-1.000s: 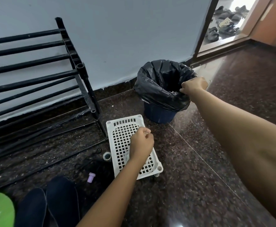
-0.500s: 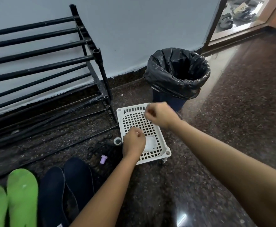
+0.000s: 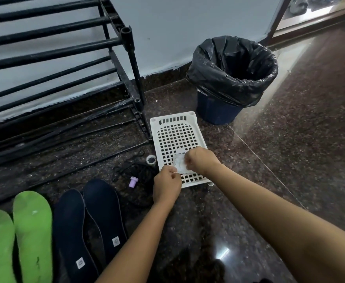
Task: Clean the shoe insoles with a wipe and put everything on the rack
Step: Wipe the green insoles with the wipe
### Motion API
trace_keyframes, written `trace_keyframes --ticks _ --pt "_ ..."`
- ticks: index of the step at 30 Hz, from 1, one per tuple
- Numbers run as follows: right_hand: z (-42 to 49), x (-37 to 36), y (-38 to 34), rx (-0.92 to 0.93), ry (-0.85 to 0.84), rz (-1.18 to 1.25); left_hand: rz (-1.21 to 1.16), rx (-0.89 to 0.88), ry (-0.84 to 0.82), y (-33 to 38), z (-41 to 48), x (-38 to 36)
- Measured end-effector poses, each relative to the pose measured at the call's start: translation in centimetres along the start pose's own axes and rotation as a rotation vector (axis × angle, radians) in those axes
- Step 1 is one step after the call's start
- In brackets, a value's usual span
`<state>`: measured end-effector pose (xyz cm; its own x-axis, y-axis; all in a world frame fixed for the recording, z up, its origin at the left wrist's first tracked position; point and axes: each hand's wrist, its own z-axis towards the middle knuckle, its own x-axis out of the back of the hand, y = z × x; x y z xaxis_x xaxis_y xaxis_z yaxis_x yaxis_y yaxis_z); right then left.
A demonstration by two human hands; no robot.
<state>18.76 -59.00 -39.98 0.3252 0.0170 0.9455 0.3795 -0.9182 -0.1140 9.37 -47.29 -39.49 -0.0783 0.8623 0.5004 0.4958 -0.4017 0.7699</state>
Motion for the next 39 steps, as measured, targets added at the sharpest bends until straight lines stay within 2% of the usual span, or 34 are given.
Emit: trace_keyframes --ticks 5,15,23,30,34,37,39 --pt "0.0 -0.8 -0.7 0.013 0.089 -0.145 0.012 0.002 -0.009 -0.3 0.3 -0.1" --pt "0.5 -1.5 -0.1 0.113 0.252 -0.078 -0.058 -0.008 -0.022 -0.7 0.3 0.4" --pt "-0.4 0.9 -0.1 0.212 0.319 0.071 -0.114 -0.008 0.004 -2.3 -0.4 2.7" --pt "-0.4 4.7 -3.8 0.205 0.327 0.428 -0.111 0.044 0.066 -4.7 -1.8 7.7" --pt "-0.7 5.3 -9.4 0.176 0.241 0.610 -0.104 0.063 0.169 -7.3 -2.7 11.4" --pt "-1.1 4.8 -14.4 0.192 0.097 0.751 -0.045 0.122 0.356 -10.5 -3.6 13.9" --pt "-1.5 4.0 -17.6 0.205 0.005 0.771 -0.024 0.223 0.502 -13.0 -4.6 15.6"
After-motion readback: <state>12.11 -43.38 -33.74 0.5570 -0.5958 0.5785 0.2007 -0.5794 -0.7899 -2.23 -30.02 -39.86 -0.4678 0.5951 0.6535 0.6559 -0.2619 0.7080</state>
